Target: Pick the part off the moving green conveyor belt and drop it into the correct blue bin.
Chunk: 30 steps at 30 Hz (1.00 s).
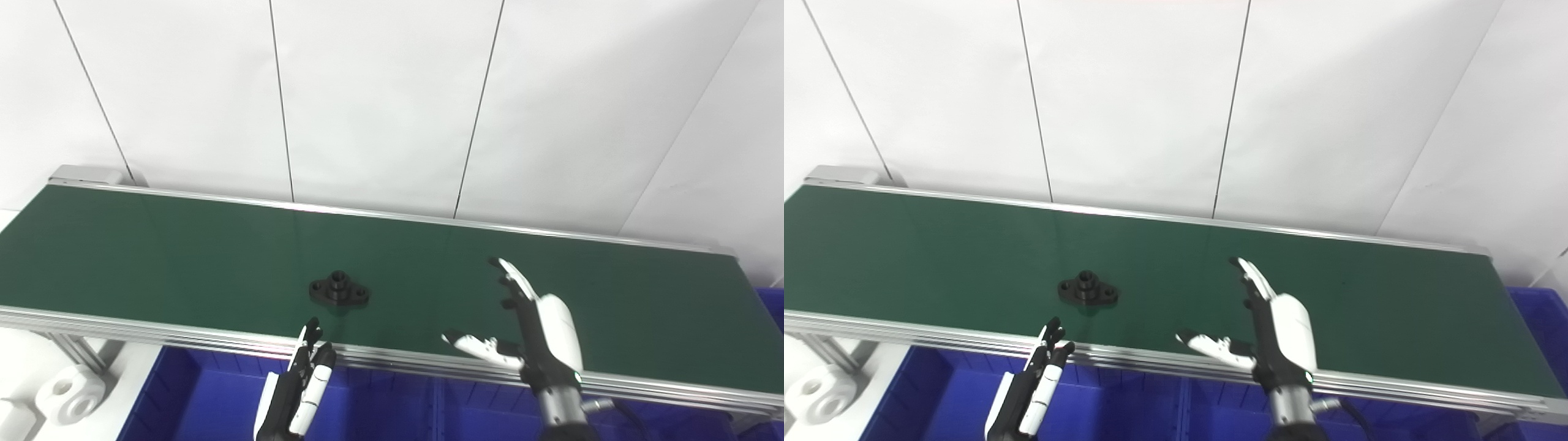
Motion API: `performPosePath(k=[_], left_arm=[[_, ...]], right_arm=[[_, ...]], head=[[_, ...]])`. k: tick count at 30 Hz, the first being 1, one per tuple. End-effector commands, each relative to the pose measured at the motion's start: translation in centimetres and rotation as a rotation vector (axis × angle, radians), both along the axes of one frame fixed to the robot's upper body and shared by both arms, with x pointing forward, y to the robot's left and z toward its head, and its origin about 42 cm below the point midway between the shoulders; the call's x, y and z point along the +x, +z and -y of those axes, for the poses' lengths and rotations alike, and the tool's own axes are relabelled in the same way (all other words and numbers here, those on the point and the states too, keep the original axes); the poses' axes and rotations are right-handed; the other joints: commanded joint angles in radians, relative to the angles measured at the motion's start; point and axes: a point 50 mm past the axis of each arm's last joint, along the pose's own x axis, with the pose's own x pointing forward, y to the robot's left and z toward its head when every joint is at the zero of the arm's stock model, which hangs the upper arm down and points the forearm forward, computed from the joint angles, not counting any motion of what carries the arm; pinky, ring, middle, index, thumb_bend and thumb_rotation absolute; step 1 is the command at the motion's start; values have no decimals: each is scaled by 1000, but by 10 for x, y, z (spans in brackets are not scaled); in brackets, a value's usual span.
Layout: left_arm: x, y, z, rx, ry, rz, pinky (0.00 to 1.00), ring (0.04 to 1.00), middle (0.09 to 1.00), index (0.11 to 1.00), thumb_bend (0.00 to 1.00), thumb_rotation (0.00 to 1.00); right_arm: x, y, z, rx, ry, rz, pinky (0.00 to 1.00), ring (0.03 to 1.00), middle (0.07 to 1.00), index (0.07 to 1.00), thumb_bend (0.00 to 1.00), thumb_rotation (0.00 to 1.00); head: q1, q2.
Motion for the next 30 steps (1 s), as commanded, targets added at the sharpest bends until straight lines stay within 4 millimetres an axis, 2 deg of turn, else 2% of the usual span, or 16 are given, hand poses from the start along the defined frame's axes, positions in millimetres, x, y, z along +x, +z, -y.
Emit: performPosePath(k=[1, 8, 15, 23, 30], left_arm=[[3, 13, 5, -7, 2, 60, 993, 917, 974, 1000, 445, 915], [1, 17, 6, 2, 7, 60, 964, 906, 960, 1000, 421, 913], [0, 19, 10, -12, 11, 58, 987, 910, 950, 1000, 434, 902], [-4, 23, 15, -17, 19, 71, 976, 902, 938, 1000, 428, 890], [-8, 27, 19, -33, 19, 73, 989, 909, 946, 1000, 409, 882]], right_arm=[[16, 17, -9, -33, -13, 32, 616, 807, 888, 853, 933, 597], [50, 21, -30, -117, -1, 0, 622, 792, 880, 844, 947, 572], [76, 18, -46, -201, 2, -33, 608, 772, 874, 843, 975, 559], [96, 8, -60, -305, 5, -48, 607, 780, 872, 820, 996, 556], [106, 1, -68, -351, 5, -74, 531, 703, 856, 810, 1000, 552]], head=[[2, 2], [4, 11], [22, 14], [34, 23], [52, 34]])
